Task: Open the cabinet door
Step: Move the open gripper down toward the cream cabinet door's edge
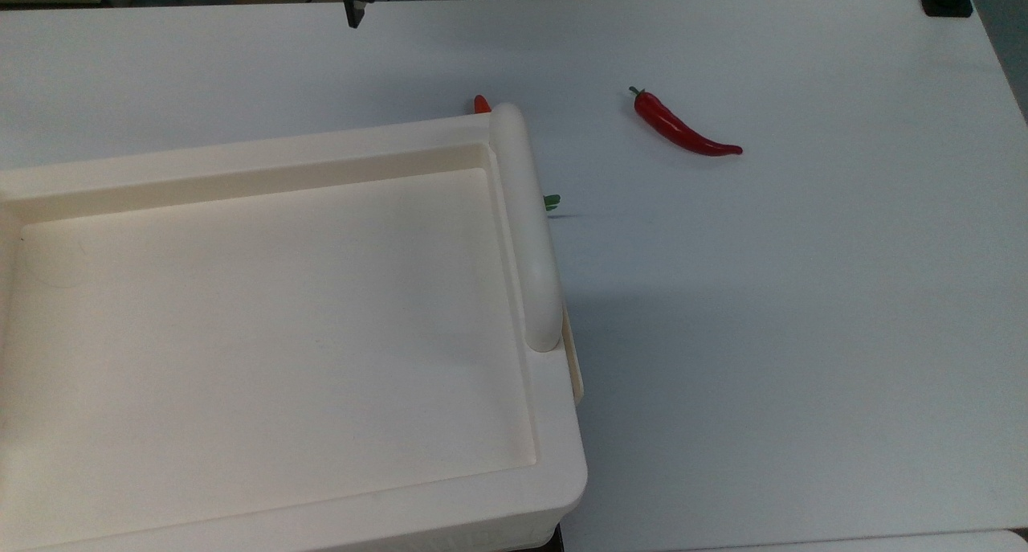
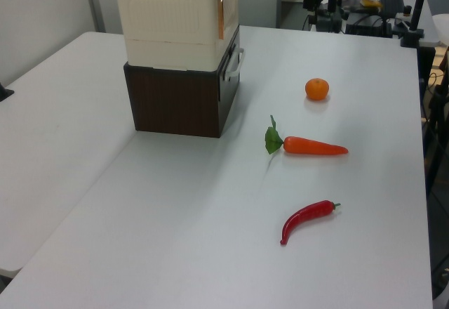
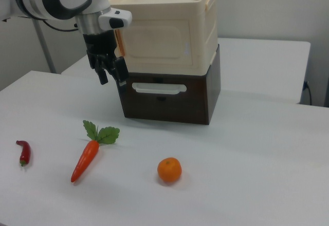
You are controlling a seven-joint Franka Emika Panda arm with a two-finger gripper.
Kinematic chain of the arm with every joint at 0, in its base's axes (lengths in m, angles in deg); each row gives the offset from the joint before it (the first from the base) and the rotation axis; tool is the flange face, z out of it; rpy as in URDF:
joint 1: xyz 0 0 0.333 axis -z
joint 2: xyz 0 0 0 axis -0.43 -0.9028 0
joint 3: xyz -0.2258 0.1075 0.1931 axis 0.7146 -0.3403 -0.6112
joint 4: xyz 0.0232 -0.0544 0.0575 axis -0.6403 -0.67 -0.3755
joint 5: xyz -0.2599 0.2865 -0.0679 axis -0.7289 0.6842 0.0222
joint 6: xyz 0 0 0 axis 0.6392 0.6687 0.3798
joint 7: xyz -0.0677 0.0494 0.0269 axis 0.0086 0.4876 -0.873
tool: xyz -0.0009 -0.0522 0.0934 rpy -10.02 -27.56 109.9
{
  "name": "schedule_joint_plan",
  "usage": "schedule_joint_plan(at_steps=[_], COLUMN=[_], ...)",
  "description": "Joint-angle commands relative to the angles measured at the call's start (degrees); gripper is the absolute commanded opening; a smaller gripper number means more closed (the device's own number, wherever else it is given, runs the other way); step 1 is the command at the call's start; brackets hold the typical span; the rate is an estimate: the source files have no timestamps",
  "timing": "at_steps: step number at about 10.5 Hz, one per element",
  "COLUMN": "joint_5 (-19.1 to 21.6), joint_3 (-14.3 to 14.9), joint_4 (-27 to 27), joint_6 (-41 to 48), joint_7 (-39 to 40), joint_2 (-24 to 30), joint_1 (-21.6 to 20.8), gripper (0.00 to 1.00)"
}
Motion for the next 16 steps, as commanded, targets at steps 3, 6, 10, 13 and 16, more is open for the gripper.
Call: schedule_joint_plan(at_steps=[3,6,10,13,16], joint_5=[0.9,0.9,3.0,6.6,6.7], joint_3=[-0.1,-0.7,-0.9,-0.5,2.7], joint_4=[0.0,0.0,-0.1,0.0,4.8], joint_6=[0.3,0.3,-1.2,-9.3,-22.0], joint_7=[1.4,1.6,2.9,6.1,7.0], joint_2=[0.3,0.2,-0.8,-2.4,-7.7], joint_1=[-0.7,-1.3,-5.1,-6.1,-9.7], gripper=[1.0,1.0,1.0,1.0,1.0])
